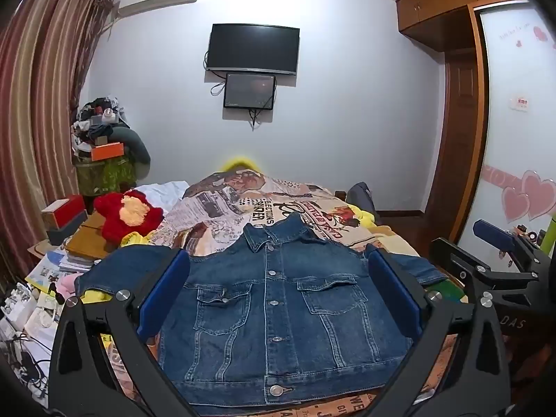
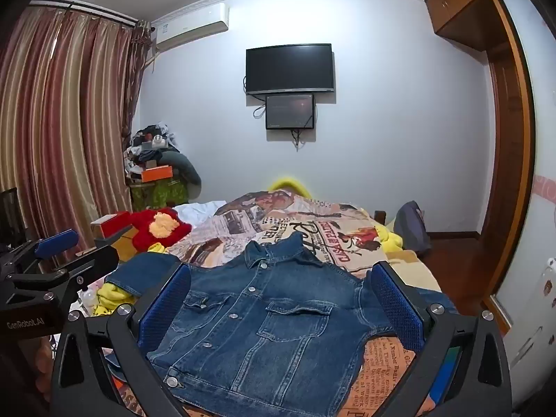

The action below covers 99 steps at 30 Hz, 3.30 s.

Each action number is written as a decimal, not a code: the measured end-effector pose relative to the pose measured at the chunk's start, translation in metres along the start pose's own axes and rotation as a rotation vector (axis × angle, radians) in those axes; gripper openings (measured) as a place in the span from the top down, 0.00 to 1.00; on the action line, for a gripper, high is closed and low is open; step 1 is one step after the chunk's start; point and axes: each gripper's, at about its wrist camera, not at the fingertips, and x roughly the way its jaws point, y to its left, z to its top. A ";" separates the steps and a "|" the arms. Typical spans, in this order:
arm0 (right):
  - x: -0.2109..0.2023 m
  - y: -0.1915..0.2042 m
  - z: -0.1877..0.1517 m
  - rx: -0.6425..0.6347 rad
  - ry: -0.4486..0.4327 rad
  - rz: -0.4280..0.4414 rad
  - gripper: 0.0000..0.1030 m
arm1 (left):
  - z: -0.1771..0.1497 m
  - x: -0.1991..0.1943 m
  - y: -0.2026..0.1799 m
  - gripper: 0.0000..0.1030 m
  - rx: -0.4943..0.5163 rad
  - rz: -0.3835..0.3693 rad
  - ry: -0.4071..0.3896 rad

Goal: Fold large clothes

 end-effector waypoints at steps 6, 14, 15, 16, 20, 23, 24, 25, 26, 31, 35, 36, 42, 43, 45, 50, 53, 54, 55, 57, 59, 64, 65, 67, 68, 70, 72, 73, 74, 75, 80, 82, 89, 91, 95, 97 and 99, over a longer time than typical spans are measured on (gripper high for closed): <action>0.001 0.000 0.000 0.001 0.002 -0.004 0.00 | 0.001 0.003 0.006 0.00 -0.011 0.009 0.011; 0.002 0.001 0.000 0.007 0.013 0.002 0.00 | 0.000 0.000 0.000 0.00 0.013 0.014 -0.004; 0.003 0.001 0.000 0.007 0.014 0.001 0.00 | 0.000 -0.001 -0.001 0.00 0.014 0.016 -0.006; 0.002 0.001 0.000 0.007 0.014 0.001 0.00 | 0.000 -0.001 -0.001 0.00 0.014 0.017 -0.007; 0.002 0.003 0.000 0.006 0.014 0.002 0.00 | 0.002 -0.003 0.000 0.00 0.008 0.019 -0.009; 0.001 0.004 0.001 0.004 0.012 0.003 0.00 | 0.003 -0.002 0.001 0.00 0.006 0.022 -0.006; 0.000 0.005 -0.002 0.003 0.011 0.003 0.00 | 0.003 -0.001 0.000 0.00 0.007 0.024 -0.006; 0.001 0.005 -0.002 0.003 0.011 0.003 0.00 | 0.003 -0.001 0.000 0.00 0.007 0.025 -0.005; 0.001 0.005 -0.001 0.002 0.013 0.002 0.00 | 0.003 -0.001 0.001 0.00 0.006 0.024 -0.005; 0.002 0.006 -0.001 0.001 0.014 0.001 0.00 | 0.003 0.001 0.002 0.00 0.002 0.026 -0.002; 0.002 0.006 -0.001 0.001 0.014 0.001 0.00 | 0.002 0.001 0.004 0.00 0.002 0.029 -0.002; 0.002 0.006 -0.001 0.000 0.014 0.001 0.00 | 0.001 0.002 0.004 0.00 0.002 0.030 -0.002; 0.003 0.006 -0.001 -0.001 0.014 0.001 0.00 | 0.001 0.002 0.005 0.00 0.002 0.031 -0.002; 0.002 0.006 -0.001 -0.001 0.014 0.002 0.00 | 0.001 0.002 0.005 0.00 0.002 0.031 -0.001; 0.003 0.006 -0.001 -0.001 0.015 0.000 0.00 | 0.000 0.002 0.004 0.00 0.002 0.029 0.001; 0.003 0.006 0.000 -0.002 0.015 0.000 0.00 | 0.000 0.004 0.004 0.00 0.001 0.034 0.001; 0.002 0.004 0.000 -0.001 0.015 0.001 0.00 | 0.000 0.004 0.004 0.00 0.000 0.033 0.003; 0.007 0.007 -0.003 0.000 0.016 0.000 0.00 | 0.000 0.005 0.004 0.00 -0.001 0.033 0.003; 0.007 0.008 -0.004 0.002 0.016 0.000 0.00 | 0.000 0.006 0.003 0.00 -0.002 0.033 0.005; 0.006 0.009 -0.002 0.002 0.016 0.000 0.00 | 0.000 0.006 0.003 0.00 -0.001 0.031 0.007; 0.007 0.009 -0.003 0.002 0.016 0.000 0.00 | 0.000 0.007 0.003 0.00 0.001 0.031 0.008; 0.007 0.009 -0.003 0.003 0.017 0.001 0.00 | -0.001 0.008 0.003 0.00 -0.004 0.028 0.011; 0.007 0.008 -0.003 0.003 0.017 0.001 0.00 | 0.000 0.008 0.003 0.00 -0.005 0.029 0.012; 0.007 0.008 -0.002 0.003 0.017 0.001 0.00 | -0.001 0.008 0.003 0.00 -0.005 0.030 0.012; 0.007 0.008 -0.002 0.003 0.017 0.000 0.00 | 0.000 0.009 0.003 0.00 -0.006 0.030 0.013; 0.007 0.009 -0.003 0.004 0.018 0.001 0.00 | -0.001 0.009 0.003 0.00 -0.008 0.031 0.014; 0.007 0.007 -0.003 0.003 0.018 0.001 0.00 | -0.001 0.009 0.004 0.00 -0.009 0.033 0.014; 0.007 0.007 -0.003 0.003 0.018 0.001 0.00 | -0.001 0.009 0.004 0.00 -0.009 0.035 0.014; 0.008 0.007 -0.003 0.004 0.018 0.001 0.00 | -0.001 0.009 0.005 0.00 -0.009 0.035 0.014; 0.008 0.008 -0.003 0.004 0.018 0.002 0.00 | -0.001 0.009 0.005 0.00 -0.010 0.034 0.015; 0.006 0.011 -0.001 0.003 0.020 0.002 0.00 | -0.002 0.010 0.007 0.00 -0.012 0.036 0.015; 0.006 0.013 -0.001 0.003 0.021 0.001 0.00 | -0.001 0.010 0.008 0.00 -0.012 0.039 0.015; 0.024 0.011 -0.014 0.003 0.036 0.001 0.00 | -0.002 0.016 0.014 0.00 -0.025 0.051 0.020; 0.031 0.011 -0.014 0.002 0.045 -0.001 0.00 | -0.002 0.020 0.016 0.00 -0.028 0.056 0.025; 0.046 0.012 -0.011 -0.005 0.067 -0.007 0.00 | -0.002 0.033 0.025 0.00 -0.035 0.064 0.038; 0.056 0.012 -0.010 -0.010 0.078 -0.007 0.00 | -0.002 0.043 0.033 0.00 -0.045 0.082 0.047; 0.072 0.010 -0.008 -0.016 0.094 -0.008 0.00 | -0.002 0.053 0.042 0.00 -0.061 0.097 0.057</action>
